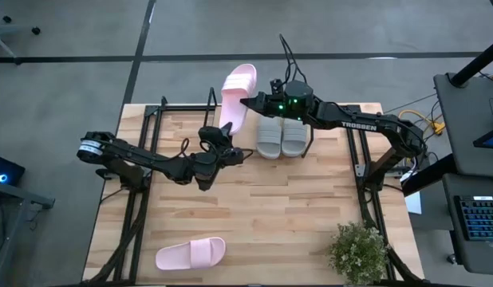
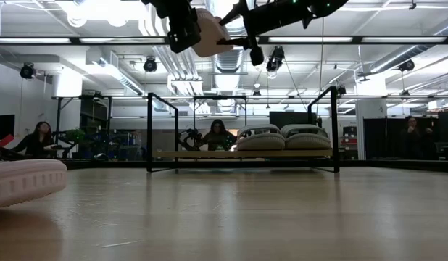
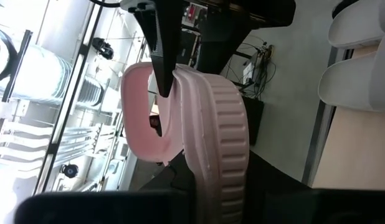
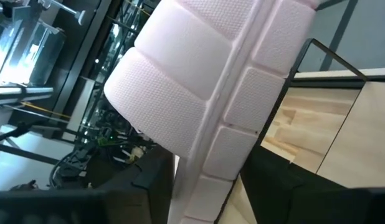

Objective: Pick and place slides into the shelf
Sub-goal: Put the top pink slipper on the shelf

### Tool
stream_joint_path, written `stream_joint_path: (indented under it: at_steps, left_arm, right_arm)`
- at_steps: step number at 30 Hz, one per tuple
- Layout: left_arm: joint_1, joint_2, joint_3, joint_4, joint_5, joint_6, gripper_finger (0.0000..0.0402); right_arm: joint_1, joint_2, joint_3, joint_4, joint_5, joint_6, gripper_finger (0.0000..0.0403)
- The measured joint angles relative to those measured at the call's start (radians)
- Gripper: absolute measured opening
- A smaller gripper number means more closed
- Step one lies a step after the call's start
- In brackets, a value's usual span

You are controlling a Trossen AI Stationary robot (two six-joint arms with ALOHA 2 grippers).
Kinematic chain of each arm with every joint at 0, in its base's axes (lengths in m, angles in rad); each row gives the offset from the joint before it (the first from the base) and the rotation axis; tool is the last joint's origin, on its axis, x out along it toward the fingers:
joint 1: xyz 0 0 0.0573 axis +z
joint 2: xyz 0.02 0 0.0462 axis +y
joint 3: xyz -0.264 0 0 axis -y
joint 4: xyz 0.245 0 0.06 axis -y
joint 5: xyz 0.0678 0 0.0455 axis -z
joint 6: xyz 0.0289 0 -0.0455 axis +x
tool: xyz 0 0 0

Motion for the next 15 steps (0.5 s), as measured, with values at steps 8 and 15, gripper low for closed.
stream_joint_path:
  at_steps: [8, 15]
  left_arm:
    - [0.009, -0.01, 0.003, -0.004, 0.001, 0.005, 0.0044]
    - [0.017, -0.013, 0.002, -0.001, 0.001, 0.006, 0.0044]
  right_arm:
    - [0.0, 0.0, 0.0, 0.004, -0.014, -0.017, 0.0159]
    - [-0.001, 0.0, 0.0, 0.0, -0.016, -0.013, 0.0214]
